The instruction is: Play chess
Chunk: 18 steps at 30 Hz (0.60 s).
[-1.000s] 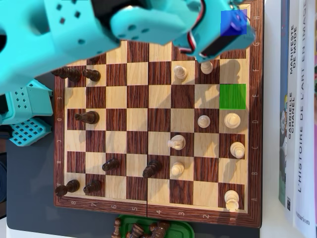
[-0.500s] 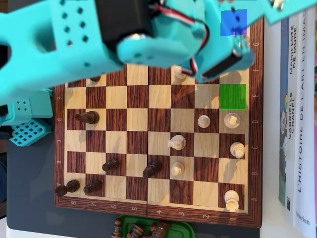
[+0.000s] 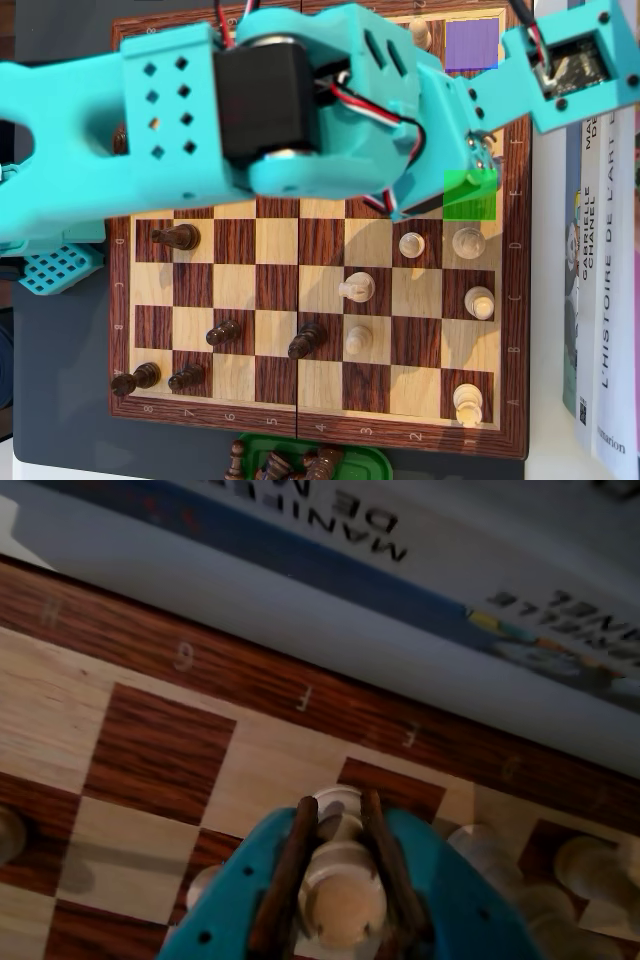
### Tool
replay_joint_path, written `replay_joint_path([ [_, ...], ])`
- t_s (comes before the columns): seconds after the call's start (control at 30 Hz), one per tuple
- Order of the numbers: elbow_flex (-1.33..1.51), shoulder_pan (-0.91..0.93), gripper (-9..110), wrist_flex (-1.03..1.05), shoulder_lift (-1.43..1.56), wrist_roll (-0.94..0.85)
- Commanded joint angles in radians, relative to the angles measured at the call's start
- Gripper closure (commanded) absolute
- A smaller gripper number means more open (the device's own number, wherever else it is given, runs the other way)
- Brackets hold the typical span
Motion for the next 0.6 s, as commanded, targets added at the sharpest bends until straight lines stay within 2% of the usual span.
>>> replay_joint_path([
  [0.0, -0.009, 0.026, 97, -0.005, 0.067, -0.005],
  [0.57, 0.017, 0.055, 97, -0.006, 0.067, -0.005],
])
